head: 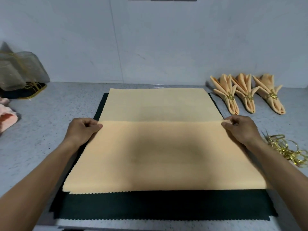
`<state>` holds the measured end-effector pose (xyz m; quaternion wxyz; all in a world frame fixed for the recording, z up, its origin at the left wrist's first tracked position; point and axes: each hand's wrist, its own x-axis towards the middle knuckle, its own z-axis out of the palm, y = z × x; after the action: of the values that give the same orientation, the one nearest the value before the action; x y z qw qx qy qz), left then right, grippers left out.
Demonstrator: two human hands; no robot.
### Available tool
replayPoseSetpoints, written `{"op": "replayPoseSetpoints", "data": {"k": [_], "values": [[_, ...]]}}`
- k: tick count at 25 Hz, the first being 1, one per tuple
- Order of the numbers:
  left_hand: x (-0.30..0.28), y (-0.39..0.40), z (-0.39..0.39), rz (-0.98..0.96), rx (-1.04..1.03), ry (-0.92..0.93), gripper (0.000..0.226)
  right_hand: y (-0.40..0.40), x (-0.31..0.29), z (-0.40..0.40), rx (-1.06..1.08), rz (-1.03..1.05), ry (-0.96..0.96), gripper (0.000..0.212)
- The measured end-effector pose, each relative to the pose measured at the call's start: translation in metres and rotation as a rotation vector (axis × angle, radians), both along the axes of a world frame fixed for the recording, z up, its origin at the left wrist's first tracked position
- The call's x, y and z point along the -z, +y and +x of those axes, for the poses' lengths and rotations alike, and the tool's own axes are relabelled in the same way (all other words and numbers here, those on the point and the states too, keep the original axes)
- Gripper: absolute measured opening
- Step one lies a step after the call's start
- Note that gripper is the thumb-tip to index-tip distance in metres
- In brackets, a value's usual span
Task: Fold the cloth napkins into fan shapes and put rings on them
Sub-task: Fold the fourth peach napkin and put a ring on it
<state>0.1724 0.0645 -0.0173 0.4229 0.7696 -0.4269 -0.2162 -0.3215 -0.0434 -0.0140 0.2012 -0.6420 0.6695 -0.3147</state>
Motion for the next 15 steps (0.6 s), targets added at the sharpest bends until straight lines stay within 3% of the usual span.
{"op": "replayPoseSetpoints", "data": {"k": [4,13,15], "values": [[0.005,-0.002,-0.001,-0.003,-0.054,-0.036,0.012,-0.002,0.003,0.001,-0.002,-0.036,0.109,0.014],[-0.006,0.003,-0.011,0.032,-0.079,-0.062,0.017,-0.002,0.005,0.005,0.066,-0.040,0.145,0.020],[-0.022,0.015,-0.029,0.089,-0.071,-0.221,0.021,0.005,-0.003,0.011,0.105,-0.060,0.232,0.024]]}}
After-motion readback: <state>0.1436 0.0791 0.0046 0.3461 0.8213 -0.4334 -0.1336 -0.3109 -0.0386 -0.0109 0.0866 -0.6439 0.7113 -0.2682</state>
